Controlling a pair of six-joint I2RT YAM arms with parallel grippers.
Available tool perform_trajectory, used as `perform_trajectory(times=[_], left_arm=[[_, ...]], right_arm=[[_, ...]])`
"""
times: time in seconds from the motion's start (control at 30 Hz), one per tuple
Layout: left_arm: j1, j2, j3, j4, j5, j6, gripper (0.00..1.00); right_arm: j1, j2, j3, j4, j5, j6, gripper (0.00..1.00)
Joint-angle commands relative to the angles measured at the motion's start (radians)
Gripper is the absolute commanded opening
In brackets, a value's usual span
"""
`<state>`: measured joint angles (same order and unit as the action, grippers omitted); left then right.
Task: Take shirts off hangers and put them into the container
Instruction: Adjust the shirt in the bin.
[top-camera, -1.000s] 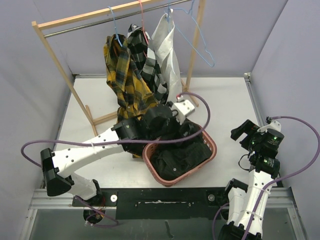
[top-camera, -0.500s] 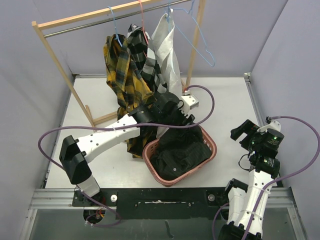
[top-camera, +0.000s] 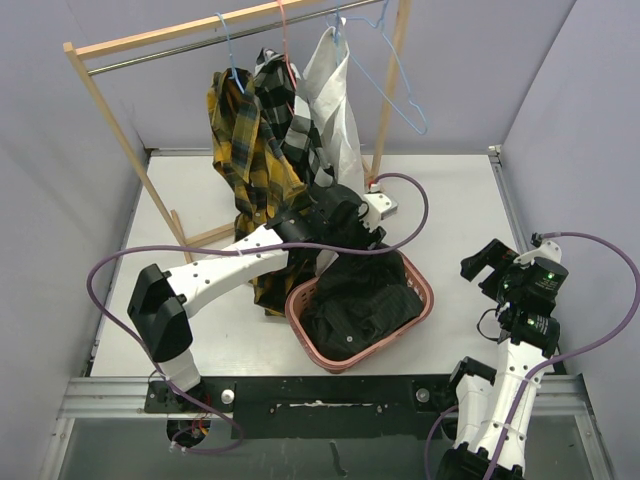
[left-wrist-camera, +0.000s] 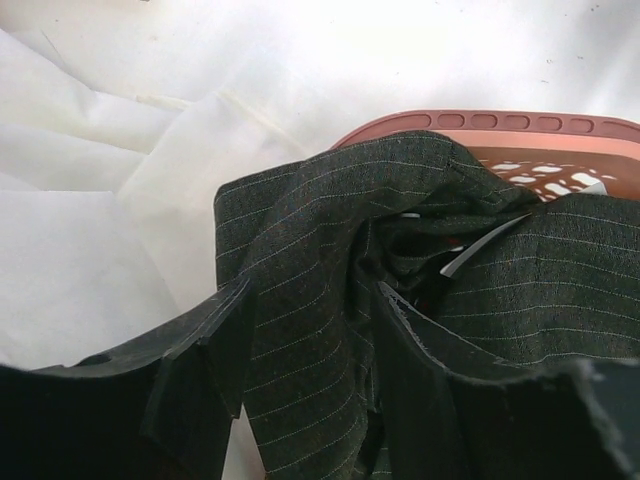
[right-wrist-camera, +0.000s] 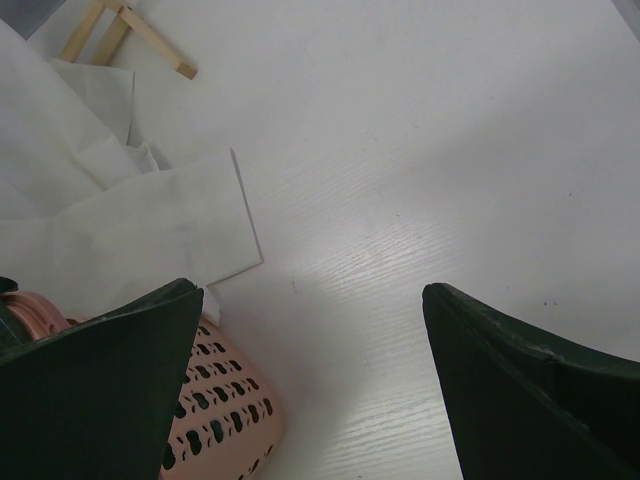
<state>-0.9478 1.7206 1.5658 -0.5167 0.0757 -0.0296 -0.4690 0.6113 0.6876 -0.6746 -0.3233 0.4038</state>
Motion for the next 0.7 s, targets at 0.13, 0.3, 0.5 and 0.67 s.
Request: perform_trajectory(times=[0.13,0.3,0.5,0.67], left_arm=[[0.0,0.009,-0.011,0.075,0.022,0.007,0.47],[0.0,0.023,-0.017,0.08,0.009,0.01,0.47],[0.0,0.023,-0.027,0.096,0.024,0.009,0.32],[0.0,0.018,-0.031,0.101,0.017,0.01,0.11]], right_arm=[[0.0,-0.001,0.004,0.043,-0.015,0.001,0.97],[0.0,-0.002,0.004,0.043,-0.016,0.002,0.97],[0.0,-0.002,0.003,0.043,-0.017,0.001,0.97],[-0.001,-0.002,0.003,0.043,-0.015,0.001,0.97]])
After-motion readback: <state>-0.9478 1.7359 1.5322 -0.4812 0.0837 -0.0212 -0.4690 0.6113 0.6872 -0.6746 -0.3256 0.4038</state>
